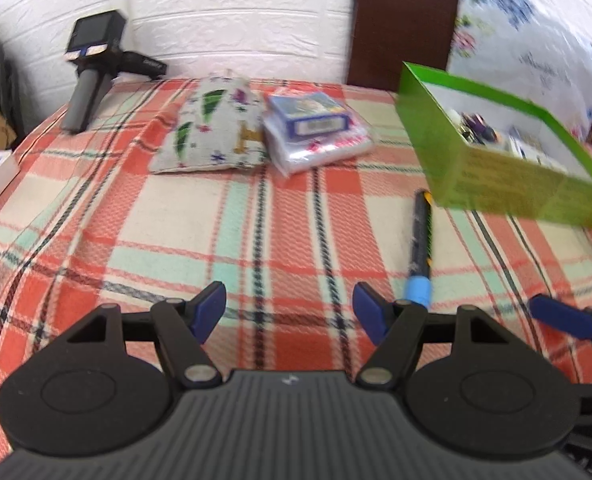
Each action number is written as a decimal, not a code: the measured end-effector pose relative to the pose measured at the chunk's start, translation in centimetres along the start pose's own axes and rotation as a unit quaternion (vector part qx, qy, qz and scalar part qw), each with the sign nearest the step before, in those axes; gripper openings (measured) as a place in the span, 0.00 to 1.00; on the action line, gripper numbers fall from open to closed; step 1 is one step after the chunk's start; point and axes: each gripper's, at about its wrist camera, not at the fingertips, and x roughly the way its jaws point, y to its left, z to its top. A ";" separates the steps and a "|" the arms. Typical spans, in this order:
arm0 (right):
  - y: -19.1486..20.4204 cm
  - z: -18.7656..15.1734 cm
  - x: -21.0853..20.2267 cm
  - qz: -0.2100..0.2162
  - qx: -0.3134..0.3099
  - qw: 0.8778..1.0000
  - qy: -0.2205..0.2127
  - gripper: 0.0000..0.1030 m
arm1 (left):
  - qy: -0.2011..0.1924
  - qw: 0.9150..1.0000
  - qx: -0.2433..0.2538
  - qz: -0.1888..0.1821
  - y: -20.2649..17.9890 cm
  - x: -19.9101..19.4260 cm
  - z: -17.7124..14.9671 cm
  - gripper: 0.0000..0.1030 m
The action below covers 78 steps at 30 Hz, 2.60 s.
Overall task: Organize objects
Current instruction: 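Grasp the marker by its blue cap with the right gripper, then carry the marker into the green box and open the right gripper, then reach the right gripper to the tiger playing-card box and grasp it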
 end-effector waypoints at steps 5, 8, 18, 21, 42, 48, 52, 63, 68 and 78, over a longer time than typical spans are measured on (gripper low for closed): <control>1.5 1.8 3.8 0.003 -0.010 1.000 0.009 0.68 | -0.003 1.000 -0.025 -0.011 1.7 0.0 0.8 0.69; 2.0 1.5 6.4 -0.001 -0.029 0.999 0.037 0.35 | -0.001 0.999 -0.022 -0.029 2.0 0.1 1.0 0.68; -0.3 -0.2 3.3 0.090 0.062 0.992 0.058 0.20 | 0.069 0.986 -0.019 -0.150 -0.8 2.9 0.8 0.67; -0.8 0.0 2.8 0.121 0.094 0.986 0.058 0.19 | 0.078 0.982 -0.022 -0.172 -1.5 3.2 1.1 0.35; -9.7 10.3 4.0 -0.041 0.045 0.990 -0.129 0.24 | -0.054 0.976 0.127 -0.169 -16.9 4.8 13.3 0.41; -11.4 9.1 5.2 -0.063 0.079 0.987 -0.125 0.40 | -0.057 0.981 0.129 -0.131 -15.8 5.4 12.1 0.43; -11.2 7.0 2.9 -0.066 0.101 0.982 -0.148 0.44 | -0.062 0.984 0.111 -0.124 -14.5 4.3 10.8 0.48; -9.0 3.0 -0.2 -0.065 0.109 0.986 -0.106 0.50 | -0.041 0.988 0.120 -0.083 -12.4 1.7 5.8 0.55; -8.1 1.1 0.8 -0.049 0.122 0.990 -0.045 0.50 | -0.024 0.991 0.122 -0.053 -10.3 1.9 3.5 0.58; -4.1 -0.5 1.0 -0.043 0.080 0.996 -0.009 0.57 | -0.009 0.995 0.098 -0.009 -6.2 1.9 1.2 0.59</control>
